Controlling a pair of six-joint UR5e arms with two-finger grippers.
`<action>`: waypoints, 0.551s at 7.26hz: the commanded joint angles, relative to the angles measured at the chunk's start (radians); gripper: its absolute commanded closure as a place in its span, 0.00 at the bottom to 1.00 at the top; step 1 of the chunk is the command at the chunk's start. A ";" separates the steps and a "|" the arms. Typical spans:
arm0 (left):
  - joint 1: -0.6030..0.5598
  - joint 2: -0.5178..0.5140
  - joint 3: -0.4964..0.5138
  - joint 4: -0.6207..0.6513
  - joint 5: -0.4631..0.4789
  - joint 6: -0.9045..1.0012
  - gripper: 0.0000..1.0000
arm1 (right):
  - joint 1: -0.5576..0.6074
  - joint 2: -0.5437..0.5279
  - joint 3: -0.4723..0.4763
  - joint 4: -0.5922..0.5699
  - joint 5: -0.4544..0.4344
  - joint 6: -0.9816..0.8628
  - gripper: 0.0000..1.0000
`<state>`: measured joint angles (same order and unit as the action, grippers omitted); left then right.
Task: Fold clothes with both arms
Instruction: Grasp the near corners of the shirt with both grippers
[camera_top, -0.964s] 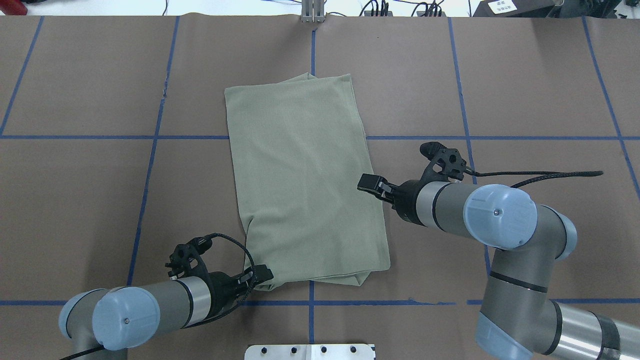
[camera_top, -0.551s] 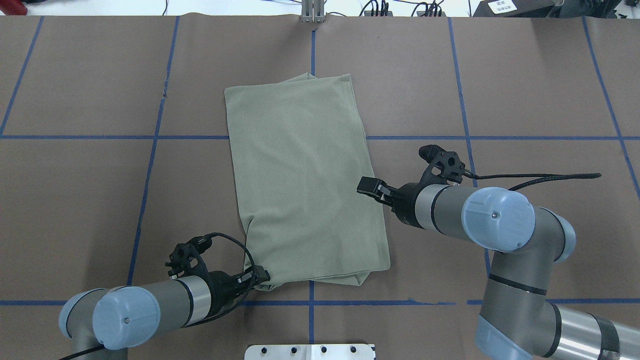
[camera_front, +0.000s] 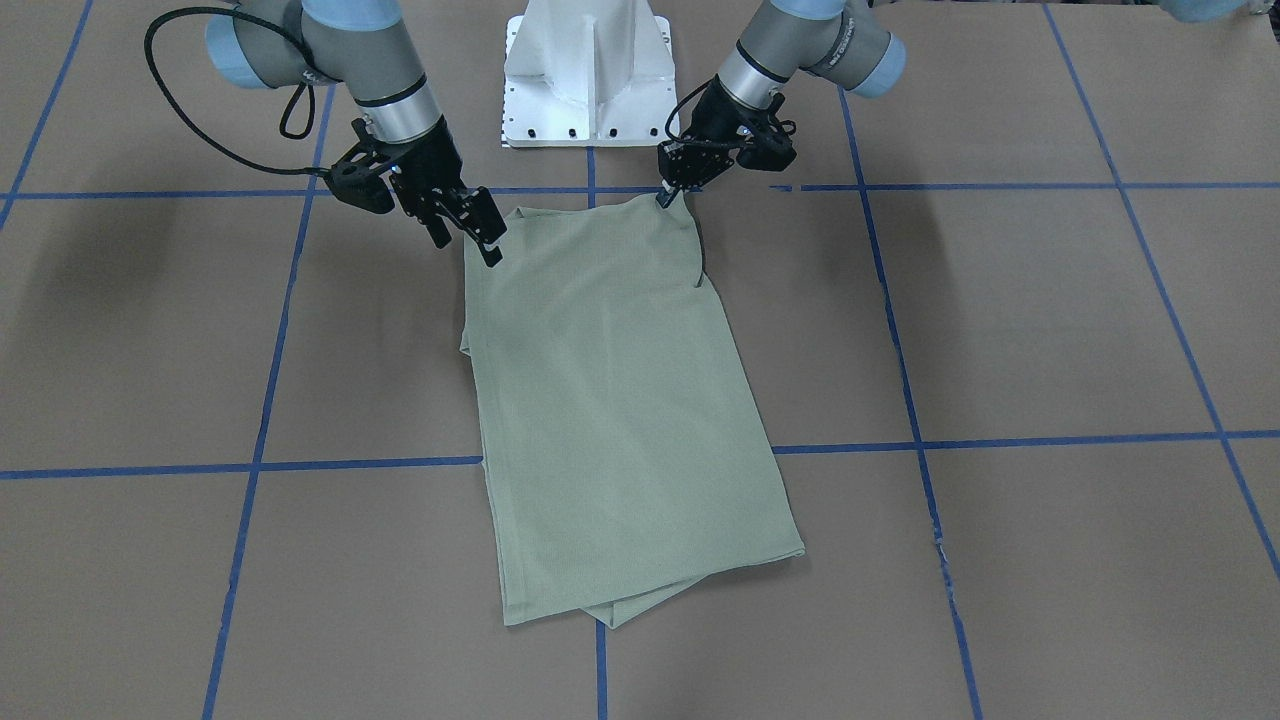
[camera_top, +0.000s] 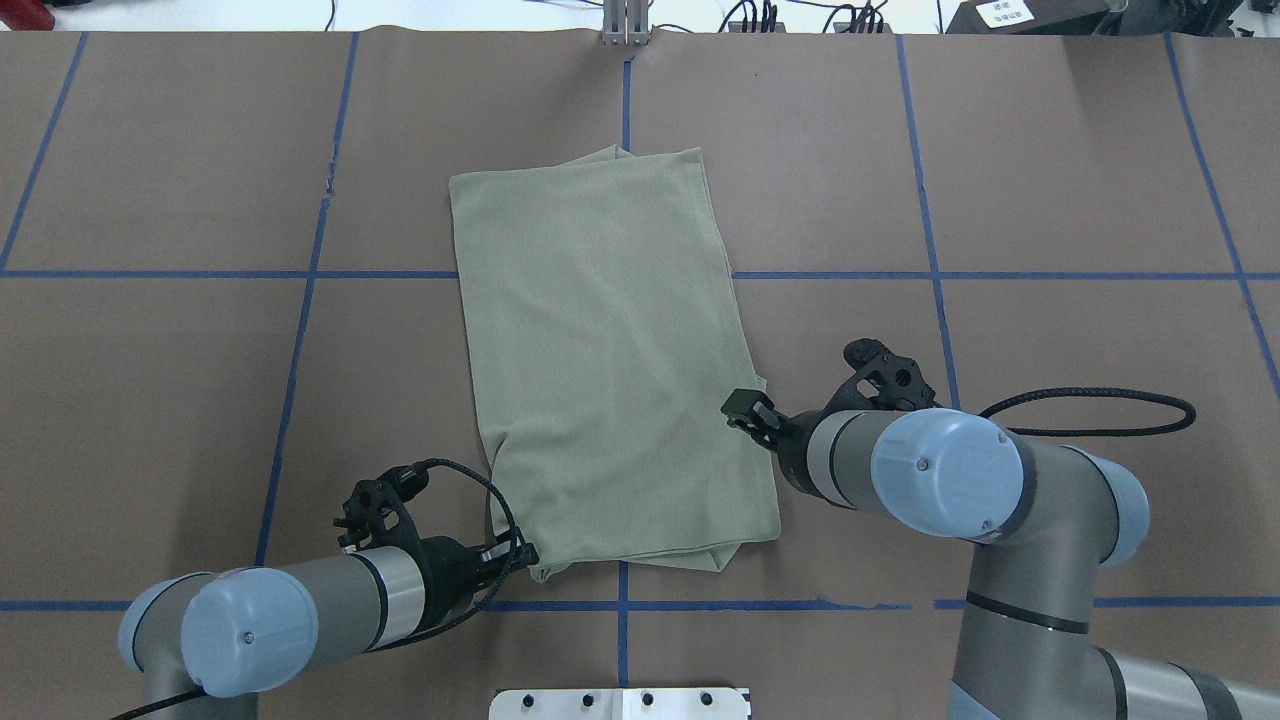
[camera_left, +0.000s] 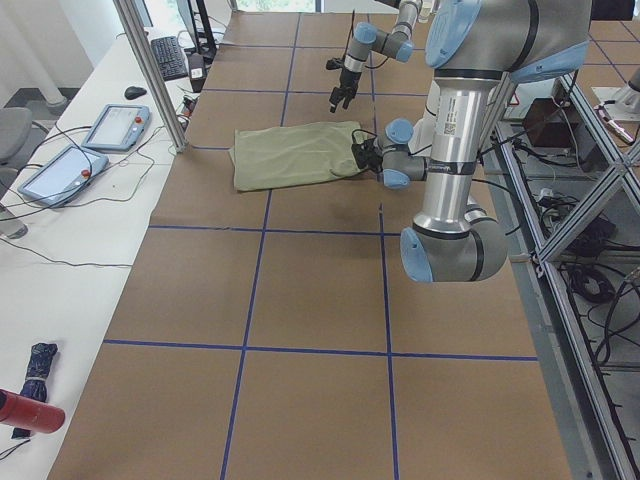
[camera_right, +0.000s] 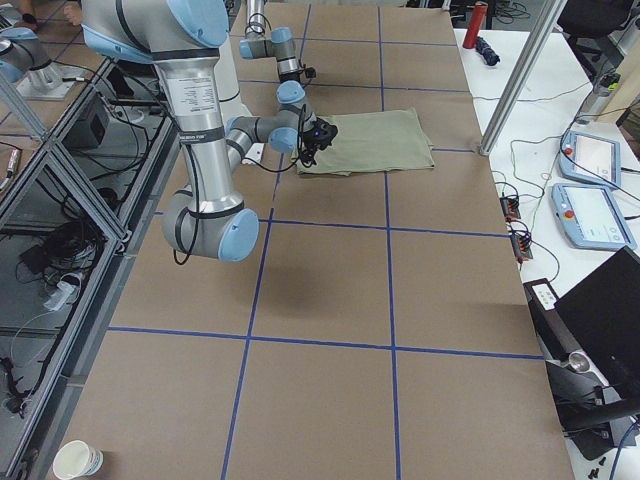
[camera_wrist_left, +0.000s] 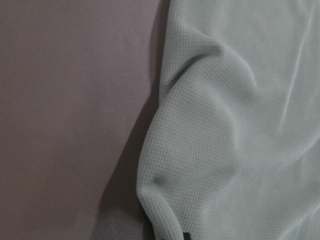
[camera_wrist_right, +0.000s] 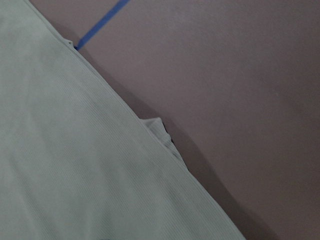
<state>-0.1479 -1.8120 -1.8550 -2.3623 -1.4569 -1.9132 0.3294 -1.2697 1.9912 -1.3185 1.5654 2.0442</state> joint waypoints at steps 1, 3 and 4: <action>-0.001 -0.004 -0.001 0.000 0.000 0.000 1.00 | -0.073 0.079 -0.015 -0.139 0.007 0.091 0.05; -0.001 -0.006 -0.007 0.000 -0.002 0.000 1.00 | -0.121 0.116 -0.066 -0.130 -0.007 0.097 0.05; -0.001 -0.006 -0.018 0.000 -0.002 0.000 1.00 | -0.137 0.118 -0.075 -0.130 -0.019 0.097 0.05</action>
<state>-0.1488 -1.8173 -1.8625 -2.3623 -1.4586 -1.9129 0.2157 -1.1658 1.9355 -1.4466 1.5579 2.1383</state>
